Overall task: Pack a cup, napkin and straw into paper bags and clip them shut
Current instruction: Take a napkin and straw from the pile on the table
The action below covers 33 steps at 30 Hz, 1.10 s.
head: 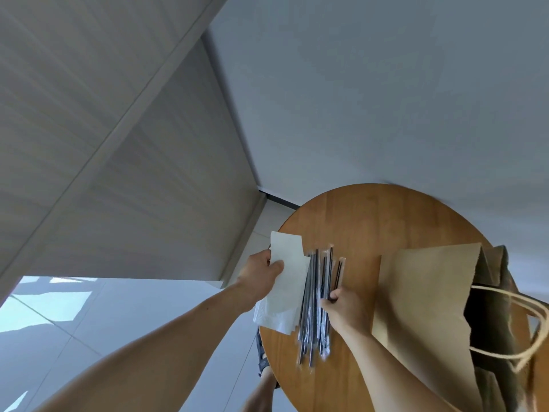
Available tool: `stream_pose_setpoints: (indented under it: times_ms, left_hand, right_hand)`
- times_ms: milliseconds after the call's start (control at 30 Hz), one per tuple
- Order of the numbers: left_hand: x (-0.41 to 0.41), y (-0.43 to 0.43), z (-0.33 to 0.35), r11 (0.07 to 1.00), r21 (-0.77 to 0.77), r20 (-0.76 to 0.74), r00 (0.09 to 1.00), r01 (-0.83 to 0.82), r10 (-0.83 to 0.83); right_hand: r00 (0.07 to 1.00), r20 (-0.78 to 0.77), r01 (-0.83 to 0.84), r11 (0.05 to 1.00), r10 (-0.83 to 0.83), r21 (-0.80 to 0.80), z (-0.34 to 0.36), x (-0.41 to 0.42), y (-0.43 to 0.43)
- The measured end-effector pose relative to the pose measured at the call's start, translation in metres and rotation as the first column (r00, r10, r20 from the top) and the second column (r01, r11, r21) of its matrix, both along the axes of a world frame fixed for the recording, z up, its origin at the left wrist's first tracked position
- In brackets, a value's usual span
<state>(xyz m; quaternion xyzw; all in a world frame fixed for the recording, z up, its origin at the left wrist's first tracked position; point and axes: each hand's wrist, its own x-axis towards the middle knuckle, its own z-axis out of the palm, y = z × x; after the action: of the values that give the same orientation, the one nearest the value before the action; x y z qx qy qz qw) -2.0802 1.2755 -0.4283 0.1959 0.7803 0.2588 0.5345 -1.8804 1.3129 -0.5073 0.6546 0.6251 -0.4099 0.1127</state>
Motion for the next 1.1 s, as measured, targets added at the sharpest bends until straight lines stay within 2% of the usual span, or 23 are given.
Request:
stream_pose_setpoints:
  times_ms: [133, 267, 400, 533, 633, 800, 967, 1100]
  left_hand:
    - [0.004, 0.010, 0.025, 1.000, 0.016, -0.066, 0.998, 0.024, -0.023]
    - [0.008, 0.032, 0.064, 0.994, 0.097, -0.125, 0.991, 0.055, -0.043]
    - [0.015, 0.049, 0.096, 0.979, 0.190, -0.144, 0.989, 0.071, -0.044]
    - [0.019, 0.042, 0.101, 0.985, 0.166, -0.152, 0.988, 0.049, -0.023]
    - [0.017, 0.026, 0.093, 0.995, 0.098, -0.165, 0.986, 0.035, -0.018]
    - [0.013, 0.007, 0.075, 0.999, 0.039, -0.124, 0.992, 0.007, -0.002]
    - [0.013, 0.003, 0.059, 1.000, 0.010, -0.121, 0.993, 0.010, -0.009]
    - [0.017, 0.004, 0.055, 0.999, -0.001, -0.106, 0.994, 0.037, -0.037]
  right_hand:
    - [0.996, -0.063, 0.066, 0.994, -0.060, 0.089, 0.034, 0.004, 0.009]
    - [0.980, -0.181, 0.119, 0.975, -0.085, 0.186, 0.089, -0.001, 0.028]
    - [0.983, -0.183, 0.063, 0.981, -0.029, 0.186, 0.119, -0.001, 0.031]
    - [0.985, -0.170, 0.055, 0.988, -0.030, 0.146, 0.100, 0.006, 0.015]
    - [0.988, -0.146, 0.064, 0.996, -0.055, 0.058, 0.068, 0.010, -0.002]
    - [0.998, -0.053, 0.037, 0.999, -0.038, -0.005, 0.026, 0.015, -0.013]
    - [0.995, -0.085, 0.050, 0.998, -0.052, -0.024, 0.013, 0.012, -0.016]
    - [0.980, -0.169, 0.107, 0.994, -0.108, -0.020, 0.016, 0.010, -0.016]
